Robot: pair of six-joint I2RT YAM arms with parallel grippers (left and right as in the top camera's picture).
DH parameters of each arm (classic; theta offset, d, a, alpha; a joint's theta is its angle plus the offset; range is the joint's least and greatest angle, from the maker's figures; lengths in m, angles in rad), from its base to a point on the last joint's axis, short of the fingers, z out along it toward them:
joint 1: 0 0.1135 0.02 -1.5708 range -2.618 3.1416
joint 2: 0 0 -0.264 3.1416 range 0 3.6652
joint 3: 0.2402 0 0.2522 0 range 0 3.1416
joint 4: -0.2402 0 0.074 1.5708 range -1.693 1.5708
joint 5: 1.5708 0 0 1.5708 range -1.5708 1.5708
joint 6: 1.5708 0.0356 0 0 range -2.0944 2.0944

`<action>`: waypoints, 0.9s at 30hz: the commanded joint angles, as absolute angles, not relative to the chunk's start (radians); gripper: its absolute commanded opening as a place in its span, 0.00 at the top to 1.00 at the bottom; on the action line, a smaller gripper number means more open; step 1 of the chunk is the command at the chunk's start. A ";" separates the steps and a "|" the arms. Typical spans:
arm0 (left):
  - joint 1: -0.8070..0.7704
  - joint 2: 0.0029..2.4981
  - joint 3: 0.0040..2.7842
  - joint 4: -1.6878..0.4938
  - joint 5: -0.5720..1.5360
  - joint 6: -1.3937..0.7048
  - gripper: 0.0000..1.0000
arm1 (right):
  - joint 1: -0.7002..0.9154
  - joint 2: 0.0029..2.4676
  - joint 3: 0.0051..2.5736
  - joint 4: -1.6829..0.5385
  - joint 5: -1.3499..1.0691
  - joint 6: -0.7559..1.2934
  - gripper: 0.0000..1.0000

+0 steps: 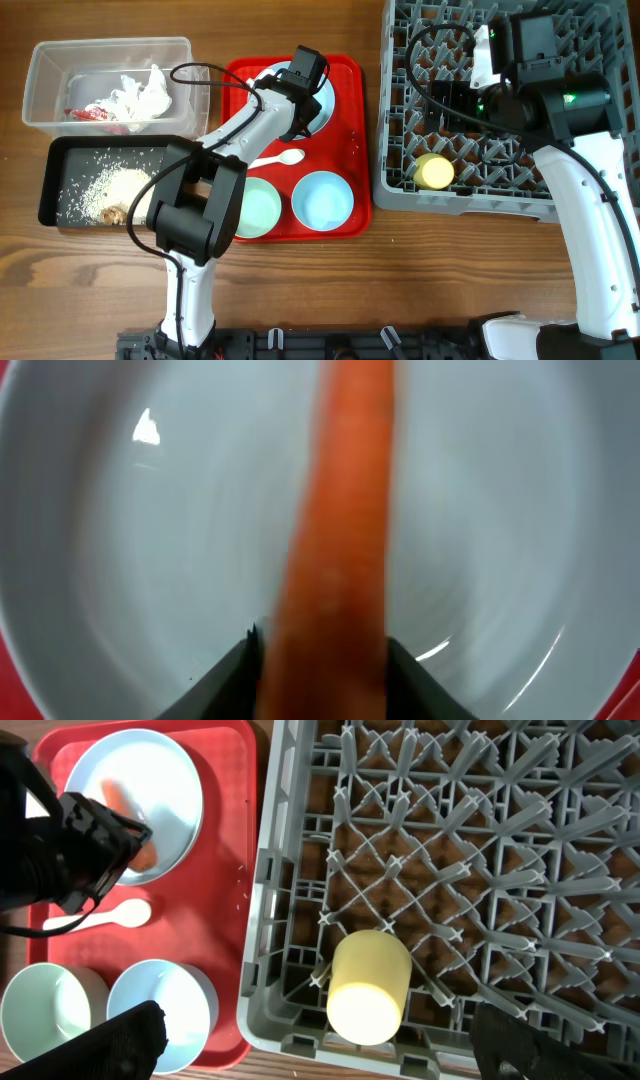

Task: Sort waste into correct bins and load items into the dishwasher rack
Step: 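Grasp the white napkin from the plate and drop it in the bin, then move the carrot from the plate into the black tray with left gripper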

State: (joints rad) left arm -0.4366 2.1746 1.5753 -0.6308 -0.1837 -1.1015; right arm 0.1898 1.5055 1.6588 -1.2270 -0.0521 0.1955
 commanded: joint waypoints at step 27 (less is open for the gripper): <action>0.299 1.421 1.251 -1.148 -0.451 -1.135 0.68 | 0.186 1.500 1.658 -1.188 -0.062 0.186 0.00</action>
State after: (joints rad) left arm 0.2344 1.4250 1.3754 -1.2568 -0.4763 -1.0901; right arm 0.1898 1.5055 1.6581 -1.1889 -0.0521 0.1959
